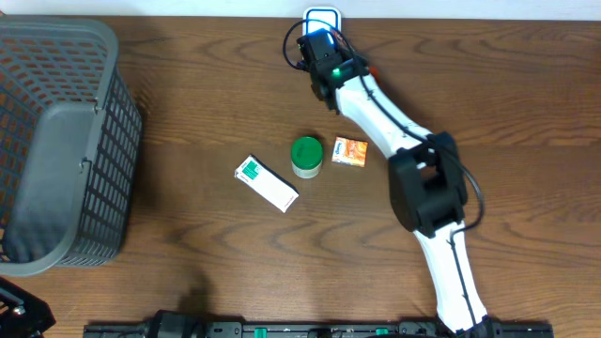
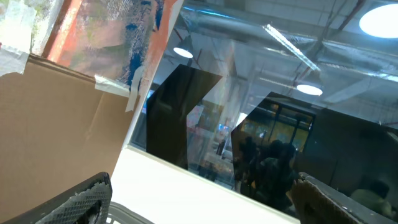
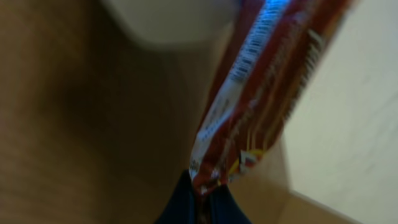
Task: Scan the item barcode
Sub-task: 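Move the Top bar to the right edge and drop it on the table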
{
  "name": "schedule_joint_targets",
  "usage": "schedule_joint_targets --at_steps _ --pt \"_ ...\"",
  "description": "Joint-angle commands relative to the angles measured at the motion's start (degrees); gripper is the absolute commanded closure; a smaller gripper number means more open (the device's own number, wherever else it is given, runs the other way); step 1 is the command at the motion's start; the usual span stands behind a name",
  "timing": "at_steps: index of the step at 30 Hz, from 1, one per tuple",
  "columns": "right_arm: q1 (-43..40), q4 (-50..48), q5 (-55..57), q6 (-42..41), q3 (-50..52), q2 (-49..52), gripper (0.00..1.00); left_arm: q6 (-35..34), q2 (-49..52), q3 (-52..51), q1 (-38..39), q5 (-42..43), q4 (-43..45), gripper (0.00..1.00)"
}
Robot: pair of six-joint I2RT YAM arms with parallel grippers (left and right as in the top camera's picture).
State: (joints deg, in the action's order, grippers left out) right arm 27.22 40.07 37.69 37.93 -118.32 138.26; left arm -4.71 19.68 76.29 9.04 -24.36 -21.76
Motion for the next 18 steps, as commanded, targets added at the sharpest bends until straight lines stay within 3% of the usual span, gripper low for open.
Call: schedule_joint_targets --at_steps 1,6,11,18 --pt "-4.5 6.5 -6.4 -12.2 -0.9 -12.8 0.99 -0.5 0.1 -0.3 -0.2 -0.3 0.5 0.08" --pt "-16.1 17.6 -8.5 -19.8 -0.9 -20.2 0.99 -0.5 0.1 -0.3 -0.2 -0.3 0.5 0.07" --pt "-32.4 24.4 -8.9 -26.4 0.5 -20.3 0.99 -0.5 0.1 -0.3 -0.2 -0.3 1.3 0.07" --pt "-53.1 17.0 -18.9 -28.3 15.8 -20.3 0.99 -0.5 0.1 -0.3 -0.2 -0.3 1.2 0.08"
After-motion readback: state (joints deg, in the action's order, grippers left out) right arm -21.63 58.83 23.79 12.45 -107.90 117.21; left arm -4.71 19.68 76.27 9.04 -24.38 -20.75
